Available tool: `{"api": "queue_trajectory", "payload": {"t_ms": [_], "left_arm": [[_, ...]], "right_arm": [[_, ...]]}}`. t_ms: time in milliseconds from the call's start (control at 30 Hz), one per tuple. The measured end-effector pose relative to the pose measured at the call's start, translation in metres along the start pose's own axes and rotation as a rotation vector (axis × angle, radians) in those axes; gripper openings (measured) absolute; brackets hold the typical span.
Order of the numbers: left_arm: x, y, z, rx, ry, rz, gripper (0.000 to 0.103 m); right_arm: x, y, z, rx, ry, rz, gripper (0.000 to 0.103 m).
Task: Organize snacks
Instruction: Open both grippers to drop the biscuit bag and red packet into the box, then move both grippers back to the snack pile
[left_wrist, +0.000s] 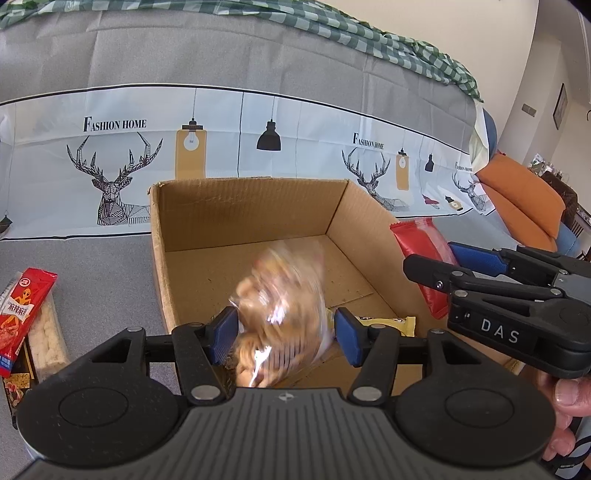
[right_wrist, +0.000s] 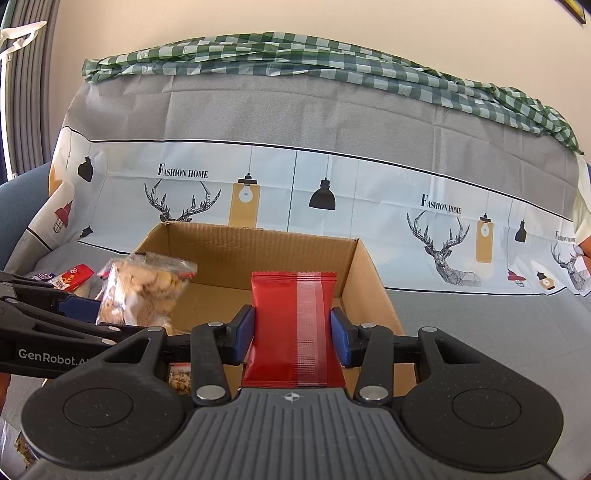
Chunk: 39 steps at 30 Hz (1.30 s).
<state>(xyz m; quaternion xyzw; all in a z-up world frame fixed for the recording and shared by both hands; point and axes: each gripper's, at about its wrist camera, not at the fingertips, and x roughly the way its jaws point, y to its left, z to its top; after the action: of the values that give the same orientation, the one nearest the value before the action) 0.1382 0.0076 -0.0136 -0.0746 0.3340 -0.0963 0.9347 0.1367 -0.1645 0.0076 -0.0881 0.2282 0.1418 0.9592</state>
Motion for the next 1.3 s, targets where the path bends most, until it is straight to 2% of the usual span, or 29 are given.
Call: {"api": "queue_trajectory", "payload": {"t_ms": [200,333,467,633,733,833,900,967,1033,1100,1200,1300], "left_arm": [[-0.002,-0.001,0.000,0.016,-0.015,0.013,0.069],[-0.012,0.003,-0.002,0.031,-0.069,0.039,0.073],[-0.029,0.018,-0.007,0.012,-0.108,0.053,0.073],[-0.054,0.046,-0.013,-0.019,-0.112,0.087,0.075],[-0.067,0.066,-0.014,-0.035,-0.100,0.106,0.081],[-0.075,0.087,-0.012,0.015,-0.056,0.127,0.081],[-0.082,0.102,-0.013,0.074,-0.036,0.171,0.081],[-0.086,0.121,-0.017,0.090,-0.023,0.212,0.083],[-0.085,0.146,-0.029,0.030,-0.003,0.256,0.091],[-0.081,0.172,-0.034,-0.083,0.060,0.292,0.091],[-0.085,0.194,-0.034,-0.158,0.056,0.337,0.091],[-0.084,0.207,-0.035,-0.210,0.082,0.330,0.091]], "right_arm": [[0.000,0.002,0.001,0.004,0.000,-0.007,0.051],[0.001,0.006,0.004,0.014,-0.008,-0.018,0.052],[0.000,0.016,0.007,0.019,-0.029,-0.022,0.052],[-0.005,0.035,0.010,0.017,-0.073,0.005,0.053],[-0.010,0.050,0.012,0.023,-0.109,0.028,0.061],[-0.014,0.065,0.012,0.042,-0.132,0.052,0.074],[-0.015,0.075,0.012,0.070,-0.125,0.090,0.075],[-0.015,0.086,0.012,0.088,-0.118,0.116,0.079],[-0.016,0.100,0.012,0.080,-0.123,0.118,0.079],[-0.015,0.113,0.013,0.064,-0.121,0.139,0.079],[-0.014,0.130,0.013,0.051,-0.120,0.173,0.079],[-0.012,0.146,0.012,0.034,-0.117,0.236,0.079]]}}
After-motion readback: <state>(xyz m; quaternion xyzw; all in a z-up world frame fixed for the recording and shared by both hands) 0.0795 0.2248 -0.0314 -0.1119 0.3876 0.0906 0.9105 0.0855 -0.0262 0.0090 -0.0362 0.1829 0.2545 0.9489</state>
